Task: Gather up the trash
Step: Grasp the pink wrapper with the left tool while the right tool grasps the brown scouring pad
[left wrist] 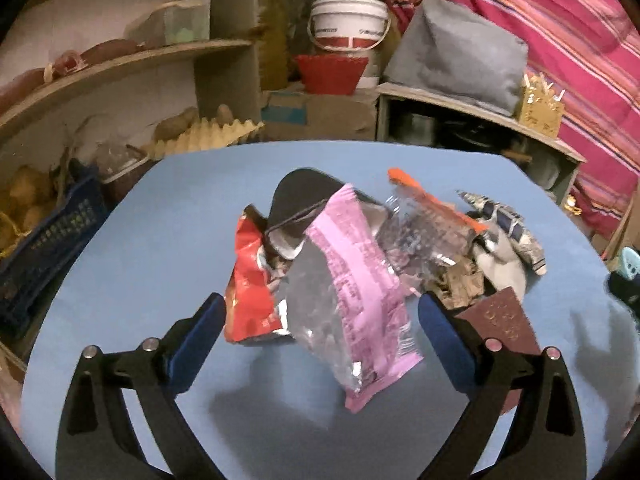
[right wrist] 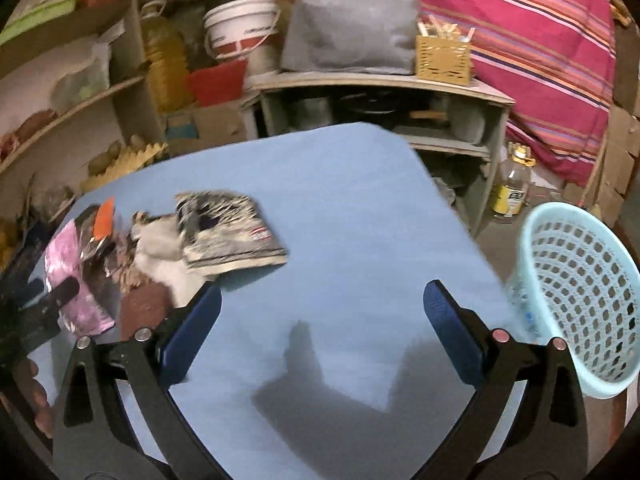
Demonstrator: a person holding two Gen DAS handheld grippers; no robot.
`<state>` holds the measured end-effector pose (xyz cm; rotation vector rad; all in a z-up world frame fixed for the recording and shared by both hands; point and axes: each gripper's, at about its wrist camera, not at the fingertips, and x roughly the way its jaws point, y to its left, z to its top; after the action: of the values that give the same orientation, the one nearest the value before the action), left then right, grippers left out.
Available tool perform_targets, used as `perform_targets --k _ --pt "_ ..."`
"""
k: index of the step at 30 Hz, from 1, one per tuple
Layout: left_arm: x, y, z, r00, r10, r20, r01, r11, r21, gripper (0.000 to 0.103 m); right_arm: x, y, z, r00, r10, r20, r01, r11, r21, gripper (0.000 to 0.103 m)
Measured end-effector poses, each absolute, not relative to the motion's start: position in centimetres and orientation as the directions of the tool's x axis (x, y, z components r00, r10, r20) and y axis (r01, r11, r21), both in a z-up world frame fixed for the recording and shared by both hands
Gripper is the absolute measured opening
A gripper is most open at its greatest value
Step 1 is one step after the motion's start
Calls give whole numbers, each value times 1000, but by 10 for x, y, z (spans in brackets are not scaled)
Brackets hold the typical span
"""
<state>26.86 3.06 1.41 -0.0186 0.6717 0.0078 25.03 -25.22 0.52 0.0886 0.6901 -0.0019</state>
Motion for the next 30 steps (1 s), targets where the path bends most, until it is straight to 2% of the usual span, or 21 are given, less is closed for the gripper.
perform_targets --k 3,4,5,7,10,13,15,22,26,30 --pt "270 25 15 780 -50 -624 39 999 -32 76 253 -235 1 764 48 -644 -4 998 69 99" --pt "271 24 13 773 -63 -631 51 998 -37 63 253 -227 0 762 54 -646 -18 998 63 98" --pt "274 25 11 763 -76 -642 61 997 -45 55 253 -223 -1 760 58 -647 -27 998 57 98" --pt "276 25 10 754 -104 -649 72 994 -77 52 254 -214 -4 756 60 -652 -44 998 41 99" --pt "275 28 15 755 -131 -642 86 991 -101 36 255 -204 -7 752 67 -656 -56 998 37 99" --pt "269 34 20 756 -144 -639 90 989 -117 32 252 -195 -9 748 86 -658 -74 996 47 99" --pt "264 38 27 766 -141 -627 92 990 -111 23 250 -187 -11 746 94 -659 -93 995 36 99" --pt "242 62 46 796 -84 -600 55 996 -67 22 242 -147 -17 732 120 -671 -169 986 -8 99" --pt "237 79 43 785 -59 -616 24 998 -65 22 245 -130 -21 726 78 -683 -176 982 -75 98" --pt "232 94 38 774 -41 -632 5 998 -59 22 253 -131 -26 699 79 -711 -176 982 -63 98"
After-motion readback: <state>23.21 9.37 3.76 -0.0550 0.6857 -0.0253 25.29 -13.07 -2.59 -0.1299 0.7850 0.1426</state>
